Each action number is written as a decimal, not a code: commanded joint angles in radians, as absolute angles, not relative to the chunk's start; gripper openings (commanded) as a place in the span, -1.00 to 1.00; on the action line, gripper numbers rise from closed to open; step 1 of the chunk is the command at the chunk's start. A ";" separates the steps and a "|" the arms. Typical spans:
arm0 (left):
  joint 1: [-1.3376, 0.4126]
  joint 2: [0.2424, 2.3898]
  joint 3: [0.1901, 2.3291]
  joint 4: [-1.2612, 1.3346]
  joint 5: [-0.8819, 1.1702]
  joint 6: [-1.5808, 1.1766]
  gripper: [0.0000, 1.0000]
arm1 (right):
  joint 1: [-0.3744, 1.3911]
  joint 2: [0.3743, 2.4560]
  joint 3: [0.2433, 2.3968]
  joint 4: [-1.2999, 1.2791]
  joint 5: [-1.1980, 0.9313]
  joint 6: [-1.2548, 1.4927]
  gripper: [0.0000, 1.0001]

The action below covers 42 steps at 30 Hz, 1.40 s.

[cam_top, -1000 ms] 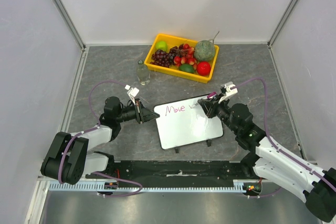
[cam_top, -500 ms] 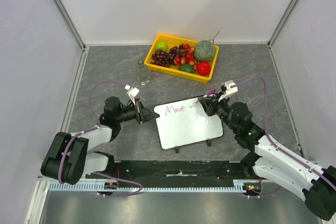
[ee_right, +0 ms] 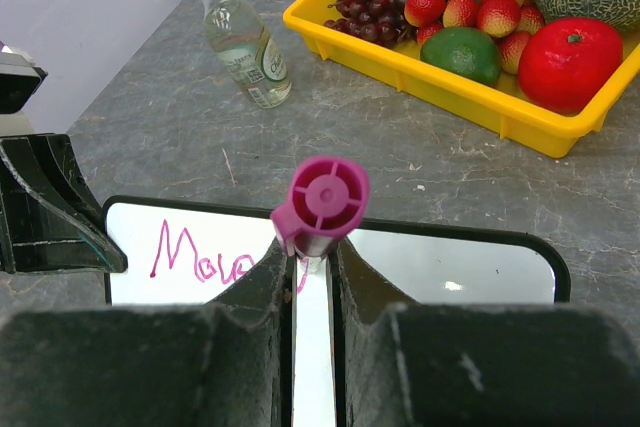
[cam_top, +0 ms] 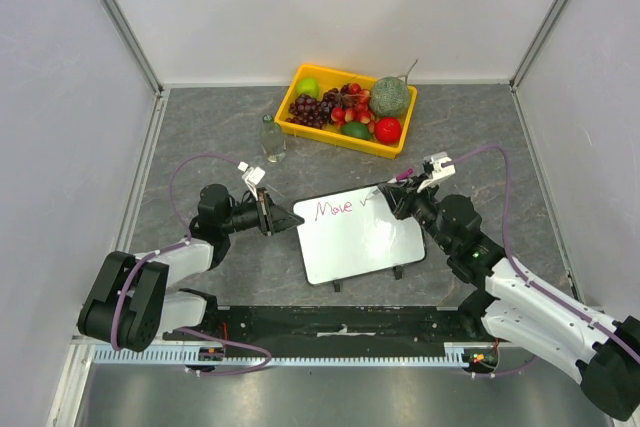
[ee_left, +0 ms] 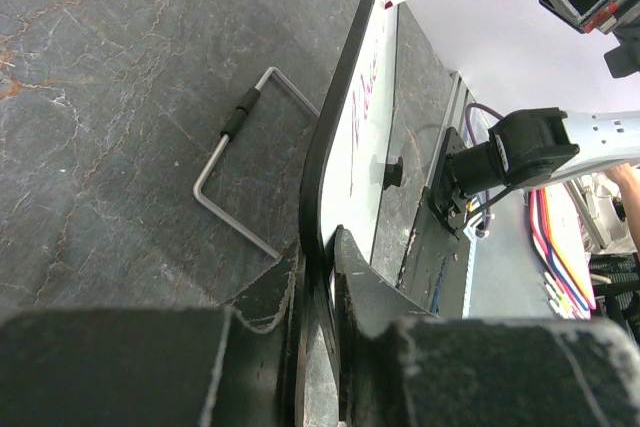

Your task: Write a sentence on the whiteboard

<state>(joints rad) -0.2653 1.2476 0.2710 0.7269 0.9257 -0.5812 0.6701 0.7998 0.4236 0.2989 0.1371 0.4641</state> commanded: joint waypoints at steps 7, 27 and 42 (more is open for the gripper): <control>-0.268 1.238 0.256 0.710 0.917 -0.502 -0.96 | 0.667 0.779 0.431 0.287 0.147 0.462 -1.00; -0.267 1.233 0.255 0.710 0.916 -0.502 -0.96 | 0.667 0.735 0.388 0.236 0.129 0.457 -1.00; -0.267 1.232 0.255 0.710 0.916 -0.503 -0.96 | 0.667 0.752 0.416 0.264 0.186 0.454 -1.00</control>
<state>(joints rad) -0.2653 1.2442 0.2699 0.7269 0.9257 -0.5812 0.6701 0.7403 0.3988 0.2420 0.1364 0.4618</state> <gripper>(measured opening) 0.174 0.191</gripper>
